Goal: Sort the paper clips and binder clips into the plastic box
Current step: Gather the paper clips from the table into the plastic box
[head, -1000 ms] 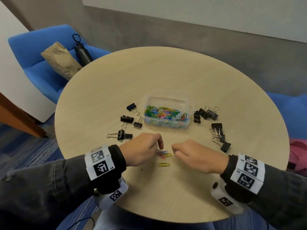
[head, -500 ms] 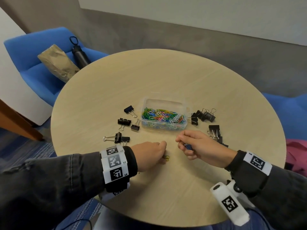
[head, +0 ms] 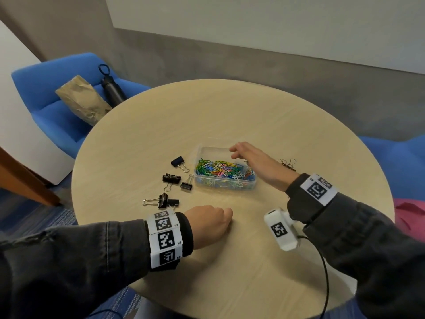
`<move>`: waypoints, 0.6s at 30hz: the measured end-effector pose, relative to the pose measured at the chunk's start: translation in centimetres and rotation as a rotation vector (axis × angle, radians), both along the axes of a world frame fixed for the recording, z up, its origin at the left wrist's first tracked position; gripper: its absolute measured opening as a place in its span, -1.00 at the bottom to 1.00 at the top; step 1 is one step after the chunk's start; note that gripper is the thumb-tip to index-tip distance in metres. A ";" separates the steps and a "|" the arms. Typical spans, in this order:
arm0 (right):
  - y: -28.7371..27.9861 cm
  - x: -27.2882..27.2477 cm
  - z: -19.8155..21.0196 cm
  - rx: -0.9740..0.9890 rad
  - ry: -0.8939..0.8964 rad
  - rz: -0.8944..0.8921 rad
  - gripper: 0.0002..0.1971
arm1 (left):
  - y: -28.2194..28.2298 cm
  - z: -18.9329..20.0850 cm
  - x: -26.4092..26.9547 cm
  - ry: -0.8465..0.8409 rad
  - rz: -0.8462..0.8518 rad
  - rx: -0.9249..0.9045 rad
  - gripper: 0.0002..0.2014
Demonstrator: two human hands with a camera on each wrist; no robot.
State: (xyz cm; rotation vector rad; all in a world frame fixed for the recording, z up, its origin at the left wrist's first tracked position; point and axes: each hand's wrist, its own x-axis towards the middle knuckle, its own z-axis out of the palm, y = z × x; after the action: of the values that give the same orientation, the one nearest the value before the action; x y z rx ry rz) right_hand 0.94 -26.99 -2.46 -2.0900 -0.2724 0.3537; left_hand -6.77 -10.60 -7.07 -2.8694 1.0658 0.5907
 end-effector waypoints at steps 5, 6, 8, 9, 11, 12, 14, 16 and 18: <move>-1.3 0.3 -0.1 0.115 -0.071 -0.151 -0.52 | 1.0 1.6 1.6 0.056 0.033 -0.206 -0.74; -1.5 0.3 0.0 0.157 -0.053 -0.169 -0.53 | 1.0 2.0 2.2 0.036 0.038 -0.258 -0.74; -1.7 0.0 0.2 0.195 -0.043 -0.166 -0.54 | 0.7 2.9 3.6 -0.017 0.072 -0.317 -0.75; -1.8 -0.1 0.3 0.206 -0.041 -0.144 -0.55 | 0.4 3.4 4.4 -0.041 0.094 -0.330 -0.76; -1.6 -0.3 0.6 0.221 -0.037 -0.085 -0.56 | -0.1 4.1 6.2 -0.075 0.128 -0.353 -0.78; -1.5 -0.3 0.9 0.226 -0.040 -0.061 -0.57 | -0.4 4.5 6.9 -0.093 0.138 -0.362 -0.79; -1.5 0.0 1.3 0.230 -0.074 -0.045 -0.59 | -1.1 4.9 8.1 -0.159 0.153 -0.347 -0.77; -1.8 0.4 1.8 0.215 -0.120 -0.069 -0.62 | -1.7 5.2 9.0 -0.211 0.175 -0.302 -0.75; -2.5 0.7 2.0 0.137 -0.188 -0.133 -0.66 | -2.4 5.3 9.5 -0.198 0.200 -0.293 -0.75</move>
State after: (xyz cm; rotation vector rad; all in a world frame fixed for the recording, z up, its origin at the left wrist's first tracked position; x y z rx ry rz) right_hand 1.66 -29.47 -0.50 -1.9952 -0.2600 0.0566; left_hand 2.74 -12.95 -1.74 -3.2269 0.9116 0.1574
